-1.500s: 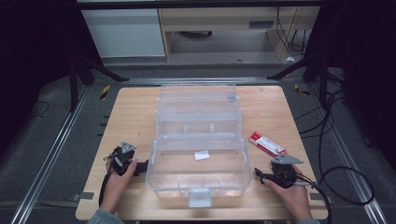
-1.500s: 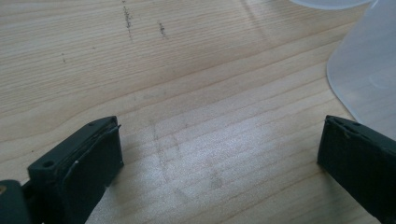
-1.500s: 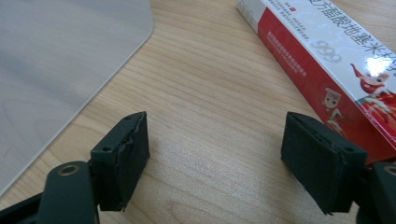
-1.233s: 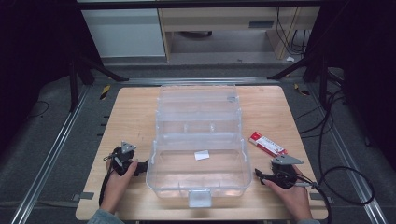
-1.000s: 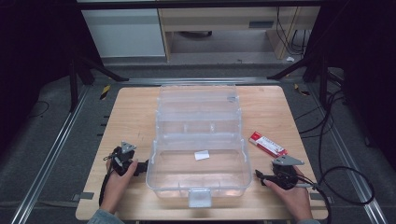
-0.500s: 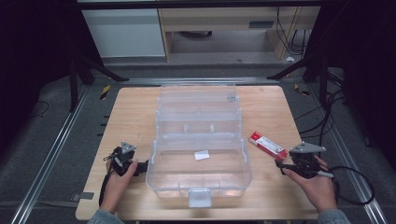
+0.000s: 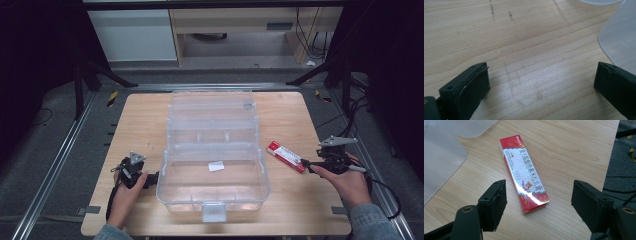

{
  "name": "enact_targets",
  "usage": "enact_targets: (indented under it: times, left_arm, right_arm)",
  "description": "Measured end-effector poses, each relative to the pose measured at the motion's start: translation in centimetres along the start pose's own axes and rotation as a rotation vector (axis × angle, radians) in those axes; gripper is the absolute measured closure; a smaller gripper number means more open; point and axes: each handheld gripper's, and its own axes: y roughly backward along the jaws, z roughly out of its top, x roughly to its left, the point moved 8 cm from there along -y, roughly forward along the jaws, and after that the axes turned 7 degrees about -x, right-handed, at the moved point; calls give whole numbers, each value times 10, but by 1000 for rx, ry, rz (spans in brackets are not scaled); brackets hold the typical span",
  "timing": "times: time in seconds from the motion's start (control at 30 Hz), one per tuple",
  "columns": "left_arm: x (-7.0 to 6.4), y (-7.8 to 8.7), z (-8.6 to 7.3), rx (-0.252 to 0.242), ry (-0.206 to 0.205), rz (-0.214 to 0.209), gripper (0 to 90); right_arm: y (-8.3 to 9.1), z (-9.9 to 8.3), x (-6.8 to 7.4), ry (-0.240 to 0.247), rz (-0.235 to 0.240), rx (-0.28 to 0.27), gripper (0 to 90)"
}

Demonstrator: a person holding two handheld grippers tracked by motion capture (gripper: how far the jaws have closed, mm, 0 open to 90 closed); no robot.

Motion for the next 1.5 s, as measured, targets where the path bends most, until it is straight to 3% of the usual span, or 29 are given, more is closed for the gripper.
enact_targets:
  times: [0.13, 0.43, 0.53, 0.7, 0.83, 0.97, 1.27, 1.5]
  left_arm:
    - [0, 0, 0, 0, 0, 0, 0]
    - [0, 0, 0, 0, 0, -1, 0]
    - [0, 0, 0, 0, -1, -3, 0]
    - [0, 0, 0, 0, -3, -5, 0]
    - [0, 0, 0, 0, -5, -7, 0]
    - [0, 0, 0, 0, -5, -6, 0]
    - [0, 0, 0, 0, -5, -7, 0]
    - [0, 0, 0, 0, -5, -7, 0]
  right_arm:
    - [-11, -1, -3, -13, 22, 26, 307]
    - [-41, -4, -1, 10, 37, 84, 312]
    - [-57, -7, 4, 35, 40, 126, 299]
    - [-67, -12, 6, 43, 35, 152, 314]
    - [-67, -15, 7, 42, 42, 166, 398]
    - [-63, -17, 12, 37, 50, 171, 415]
    - [-52, -20, 32, 45, 93, 164, 410]
    - [-49, -22, 27, 23, 83, 188, 377]
